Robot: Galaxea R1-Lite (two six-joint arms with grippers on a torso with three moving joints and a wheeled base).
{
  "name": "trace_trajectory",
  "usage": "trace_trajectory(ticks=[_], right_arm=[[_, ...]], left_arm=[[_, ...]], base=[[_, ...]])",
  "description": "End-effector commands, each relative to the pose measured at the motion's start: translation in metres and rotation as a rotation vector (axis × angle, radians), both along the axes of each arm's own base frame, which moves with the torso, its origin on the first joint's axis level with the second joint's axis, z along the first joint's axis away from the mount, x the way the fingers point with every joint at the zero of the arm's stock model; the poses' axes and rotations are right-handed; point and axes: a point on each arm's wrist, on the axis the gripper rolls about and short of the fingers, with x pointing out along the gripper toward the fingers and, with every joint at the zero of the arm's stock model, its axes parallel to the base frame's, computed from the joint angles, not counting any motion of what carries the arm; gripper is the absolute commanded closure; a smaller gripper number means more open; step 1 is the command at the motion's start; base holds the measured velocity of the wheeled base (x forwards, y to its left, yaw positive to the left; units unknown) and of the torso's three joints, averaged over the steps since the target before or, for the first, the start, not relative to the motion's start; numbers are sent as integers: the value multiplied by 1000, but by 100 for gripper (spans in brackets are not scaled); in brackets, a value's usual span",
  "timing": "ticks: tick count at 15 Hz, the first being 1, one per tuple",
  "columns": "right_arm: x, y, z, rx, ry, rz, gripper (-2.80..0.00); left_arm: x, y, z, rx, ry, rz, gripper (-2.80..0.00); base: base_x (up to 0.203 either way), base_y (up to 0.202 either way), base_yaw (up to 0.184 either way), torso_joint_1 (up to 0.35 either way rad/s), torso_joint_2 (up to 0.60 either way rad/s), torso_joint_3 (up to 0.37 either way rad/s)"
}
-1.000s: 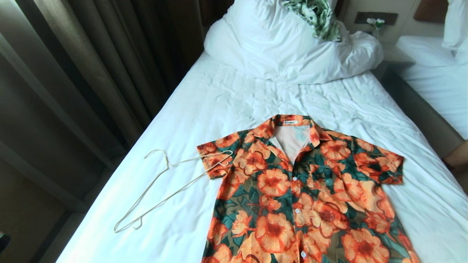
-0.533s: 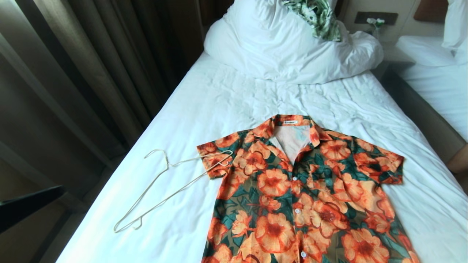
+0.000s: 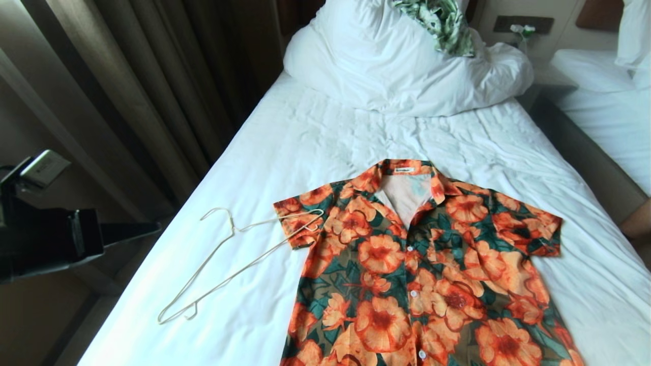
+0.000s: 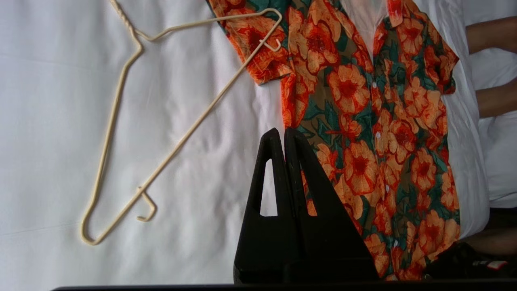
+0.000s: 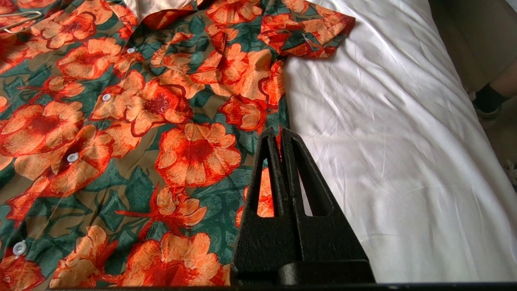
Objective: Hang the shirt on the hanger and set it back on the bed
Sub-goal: Lift the shirt and hanger
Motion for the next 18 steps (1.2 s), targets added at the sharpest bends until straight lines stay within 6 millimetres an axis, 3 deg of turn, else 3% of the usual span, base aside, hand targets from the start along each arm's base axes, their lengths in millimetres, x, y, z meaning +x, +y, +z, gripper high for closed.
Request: trace_trajectory(ticks=[1,6,7,14,18], right_arm=[[0,0,0,0,-2,0,0],[0,0,0,0,-3,1,0],[0,0,0,0,-2,1,0],[0,0,0,0,-2,0,0],[0,0,0,0,-3,1,0]], left_arm=[[35,20,-33,-40,124,-11,0],[72,35,-81,-92,189,-164,0],[81,37,-89,-89,196,-181,-280],[136,62,-136,-37,182,-246,-280],[148,77,-154,-48,196,-226,-280]], base=[[0,0,0,0,0,0],[0,0,0,0,0,0],[0,0,0,0,0,0],[0,0,0,0,0,0],[0,0,0,0,0,0]])
